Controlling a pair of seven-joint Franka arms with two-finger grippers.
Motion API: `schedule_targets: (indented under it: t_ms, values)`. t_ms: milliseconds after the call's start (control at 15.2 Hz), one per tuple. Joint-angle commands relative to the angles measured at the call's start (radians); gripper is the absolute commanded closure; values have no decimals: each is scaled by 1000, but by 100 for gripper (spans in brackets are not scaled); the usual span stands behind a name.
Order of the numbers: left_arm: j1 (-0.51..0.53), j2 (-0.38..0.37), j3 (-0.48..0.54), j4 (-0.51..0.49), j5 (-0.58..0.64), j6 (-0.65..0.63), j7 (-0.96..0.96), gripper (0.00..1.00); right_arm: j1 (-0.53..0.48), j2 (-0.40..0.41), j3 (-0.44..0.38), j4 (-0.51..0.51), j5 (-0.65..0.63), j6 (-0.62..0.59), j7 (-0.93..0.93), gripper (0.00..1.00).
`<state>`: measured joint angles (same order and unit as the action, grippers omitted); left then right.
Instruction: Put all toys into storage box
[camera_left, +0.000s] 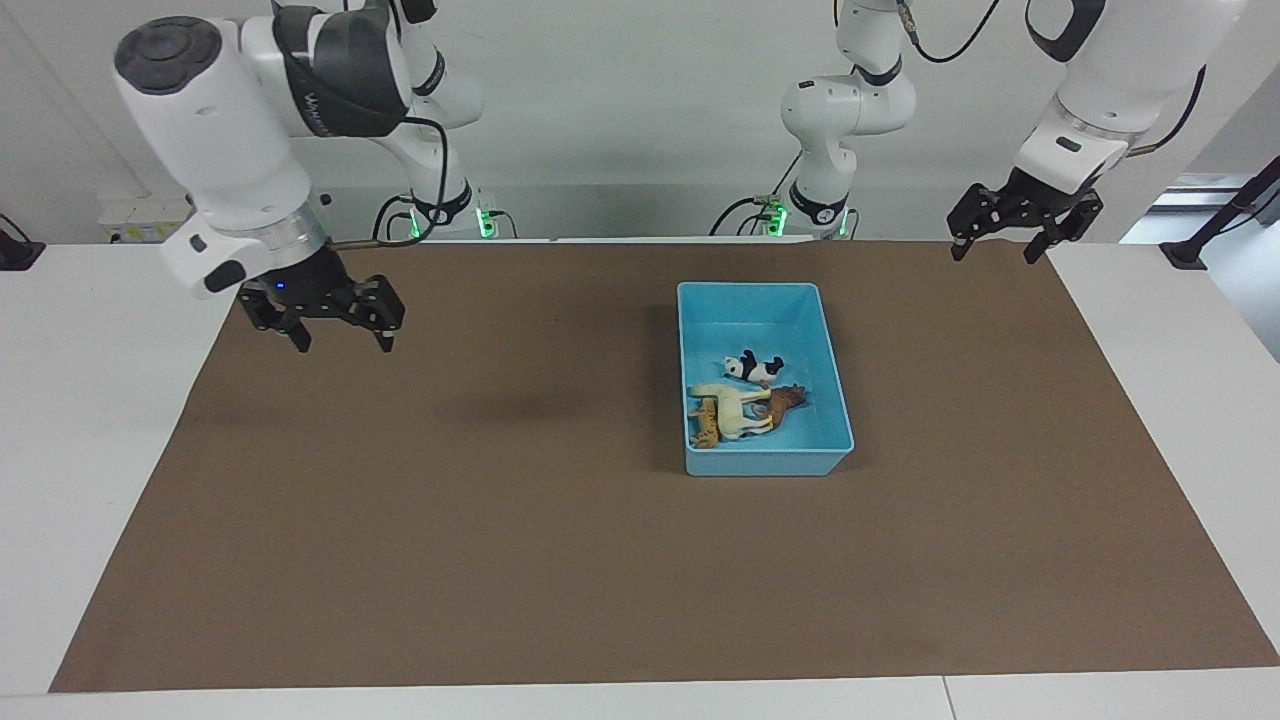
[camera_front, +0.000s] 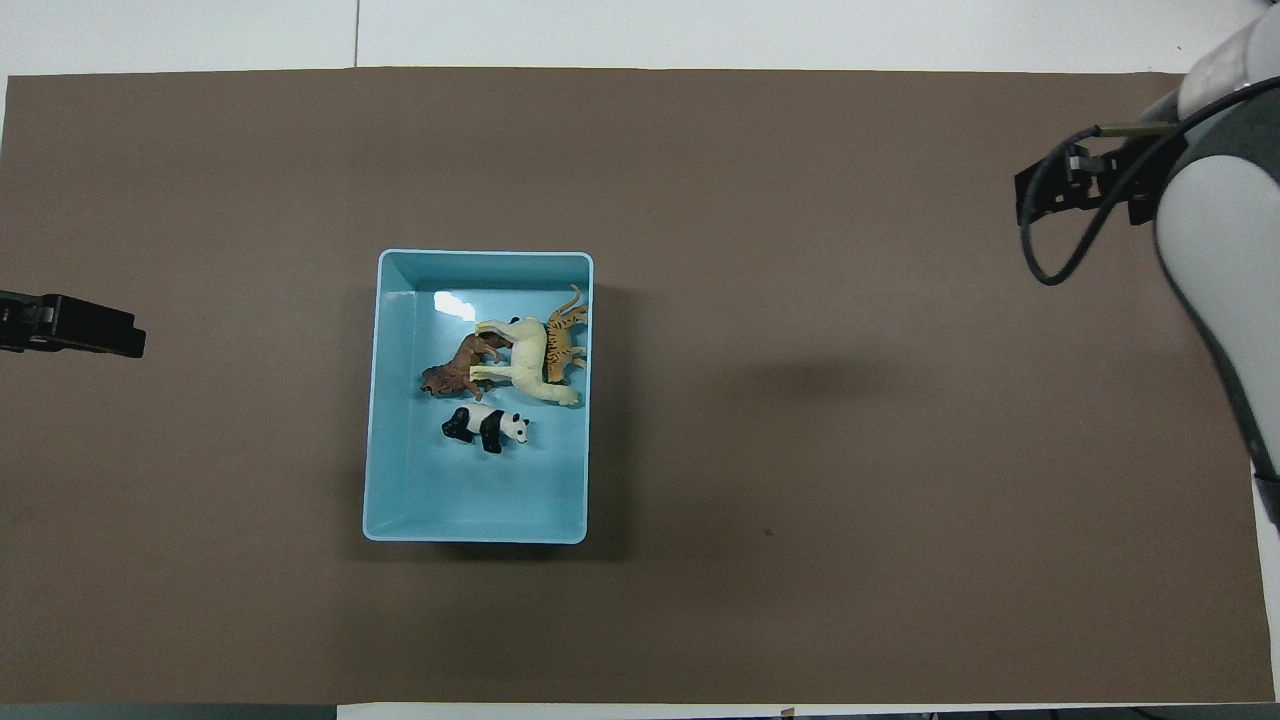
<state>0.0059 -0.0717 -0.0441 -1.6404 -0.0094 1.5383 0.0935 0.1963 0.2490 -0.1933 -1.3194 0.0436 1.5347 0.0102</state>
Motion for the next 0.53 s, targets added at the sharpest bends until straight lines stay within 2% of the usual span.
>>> schedule_targets:
  t_ms: [0, 197, 328, 460]
  values:
    - [3, -32, 1, -50, 3, 2, 14, 0, -52, -100, 15, -81, -8, -91, -53, 0]
    - [-6, -46, 1, -81, 3, 34, 11, 0, -97, -235, 20, -216, -10, -96, -76, 0]
    - [-10, -46, 0, -79, -3, 33, 3, 0, -127, -324, 34, -323, -33, -55, -120, 0]
    - [-14, -48, -3, -79, -3, 29, -2, 0, -194, -419, 104, -438, -47, -10, -148, 0]
